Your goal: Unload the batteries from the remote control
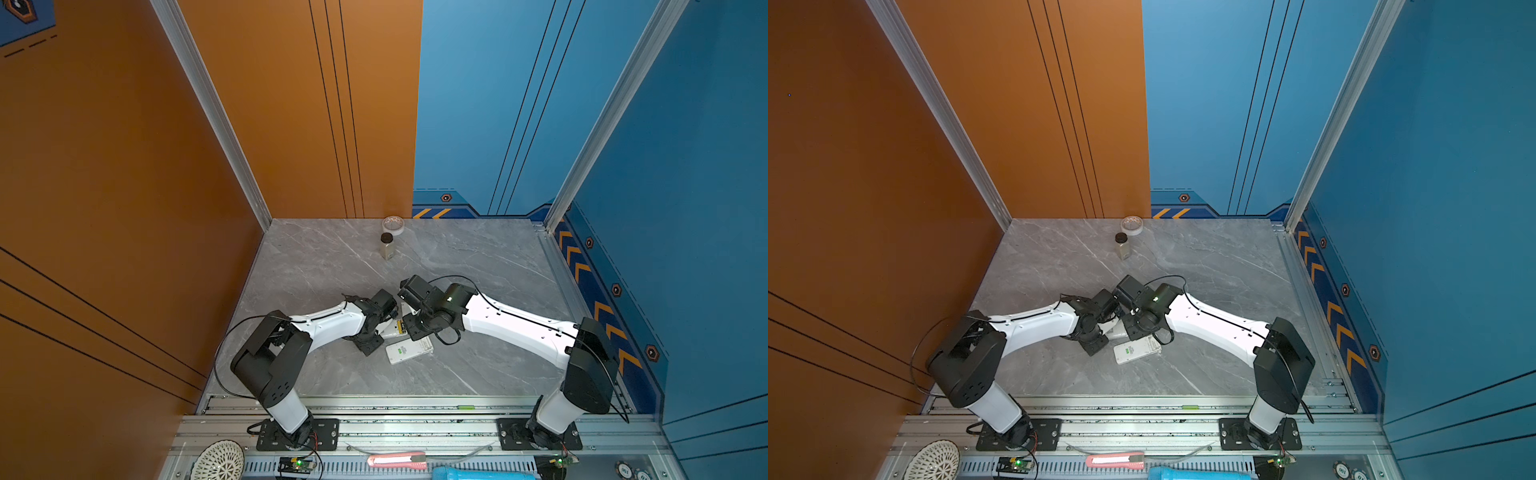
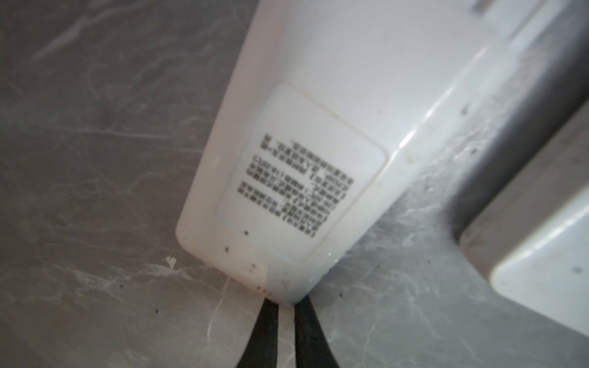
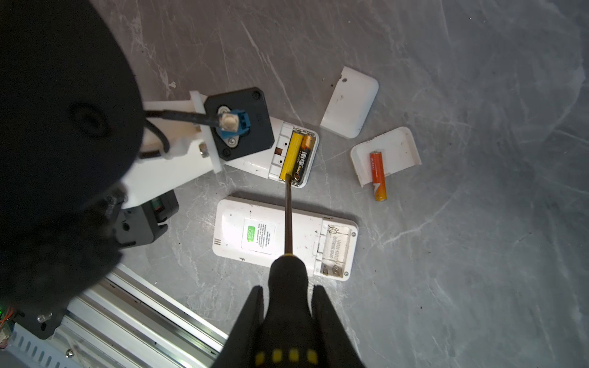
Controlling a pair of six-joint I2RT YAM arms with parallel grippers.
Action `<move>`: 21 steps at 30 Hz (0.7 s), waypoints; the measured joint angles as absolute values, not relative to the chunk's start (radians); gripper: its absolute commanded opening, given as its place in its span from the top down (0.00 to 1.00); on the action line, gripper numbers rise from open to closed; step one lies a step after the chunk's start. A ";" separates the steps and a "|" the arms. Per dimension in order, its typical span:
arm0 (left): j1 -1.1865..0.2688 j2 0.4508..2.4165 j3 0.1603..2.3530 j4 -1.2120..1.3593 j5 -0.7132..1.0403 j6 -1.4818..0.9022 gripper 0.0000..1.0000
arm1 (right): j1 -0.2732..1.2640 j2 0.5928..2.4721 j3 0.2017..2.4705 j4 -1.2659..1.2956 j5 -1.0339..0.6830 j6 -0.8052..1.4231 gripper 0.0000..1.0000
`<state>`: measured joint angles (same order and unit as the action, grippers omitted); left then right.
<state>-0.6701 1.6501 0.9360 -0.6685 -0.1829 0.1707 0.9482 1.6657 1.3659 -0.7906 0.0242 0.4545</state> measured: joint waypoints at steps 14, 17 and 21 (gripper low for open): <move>-0.670 1.652 0.936 -0.670 -0.183 0.170 0.88 | 0.948 1.657 1.349 -0.769 0.023 0.454 1.00; -0.670 1.652 0.936 -0.670 -0.183 0.171 0.89 | 0.949 1.654 1.344 -0.766 0.023 0.454 1.00; -0.670 1.652 0.936 -0.670 -0.183 0.170 0.89 | 0.949 1.654 1.344 -0.766 0.022 0.454 1.00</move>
